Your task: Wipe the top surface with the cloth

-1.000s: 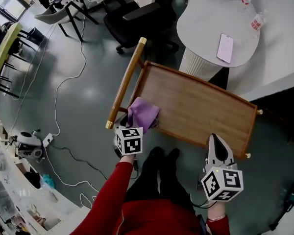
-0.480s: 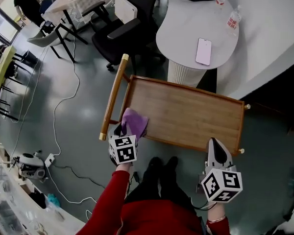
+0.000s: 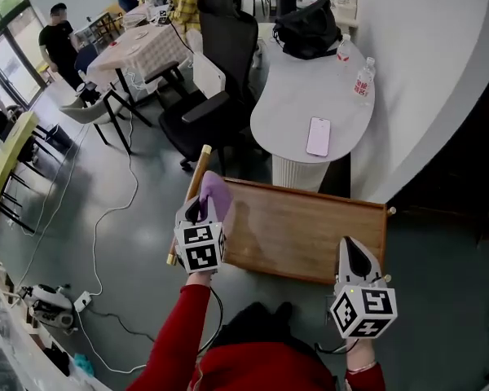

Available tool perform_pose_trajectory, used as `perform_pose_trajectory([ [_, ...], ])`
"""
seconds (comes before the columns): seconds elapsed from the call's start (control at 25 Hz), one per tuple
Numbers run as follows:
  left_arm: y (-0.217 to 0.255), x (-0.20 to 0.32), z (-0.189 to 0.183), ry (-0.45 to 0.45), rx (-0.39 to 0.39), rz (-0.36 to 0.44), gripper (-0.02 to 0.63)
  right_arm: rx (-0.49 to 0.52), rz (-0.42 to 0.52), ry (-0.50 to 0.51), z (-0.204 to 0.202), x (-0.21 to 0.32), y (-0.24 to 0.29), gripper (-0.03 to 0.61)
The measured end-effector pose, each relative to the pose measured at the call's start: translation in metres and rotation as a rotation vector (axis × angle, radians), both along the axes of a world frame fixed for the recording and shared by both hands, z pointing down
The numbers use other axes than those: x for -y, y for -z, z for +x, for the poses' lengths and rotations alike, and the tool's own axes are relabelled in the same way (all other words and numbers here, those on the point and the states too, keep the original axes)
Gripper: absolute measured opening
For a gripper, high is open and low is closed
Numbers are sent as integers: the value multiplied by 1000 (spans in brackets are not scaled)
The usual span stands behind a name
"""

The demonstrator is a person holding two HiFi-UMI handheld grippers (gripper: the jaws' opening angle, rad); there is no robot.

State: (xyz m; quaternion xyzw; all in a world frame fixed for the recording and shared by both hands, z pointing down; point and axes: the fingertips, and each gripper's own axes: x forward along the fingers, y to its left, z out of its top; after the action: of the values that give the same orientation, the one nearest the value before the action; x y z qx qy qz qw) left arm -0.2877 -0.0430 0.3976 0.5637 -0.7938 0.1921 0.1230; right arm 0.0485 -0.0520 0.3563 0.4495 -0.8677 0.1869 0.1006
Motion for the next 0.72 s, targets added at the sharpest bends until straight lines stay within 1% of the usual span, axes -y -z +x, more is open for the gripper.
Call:
perform_pose_trajectory([
  [0.08, 8, 9, 2, -17, 14, 7, 52, -1, 13, 17, -7, 6, 4, 5],
  [0.2, 7, 17, 1, -24, 13, 1, 52, 2, 18, 45, -20, 14, 6, 5],
  [0.28, 4, 22, -4, -25, 11, -10, 52, 7, 12, 58, -29, 19, 8, 5],
  [0.52, -5, 52, -19, -66, 15, -47, 52, -3, -4, 81, -54, 41, 7, 5],
  [0.72, 0, 94, -36, -110, 94, -57, 52, -23, -33, 91, -71, 64, -1, 5],
])
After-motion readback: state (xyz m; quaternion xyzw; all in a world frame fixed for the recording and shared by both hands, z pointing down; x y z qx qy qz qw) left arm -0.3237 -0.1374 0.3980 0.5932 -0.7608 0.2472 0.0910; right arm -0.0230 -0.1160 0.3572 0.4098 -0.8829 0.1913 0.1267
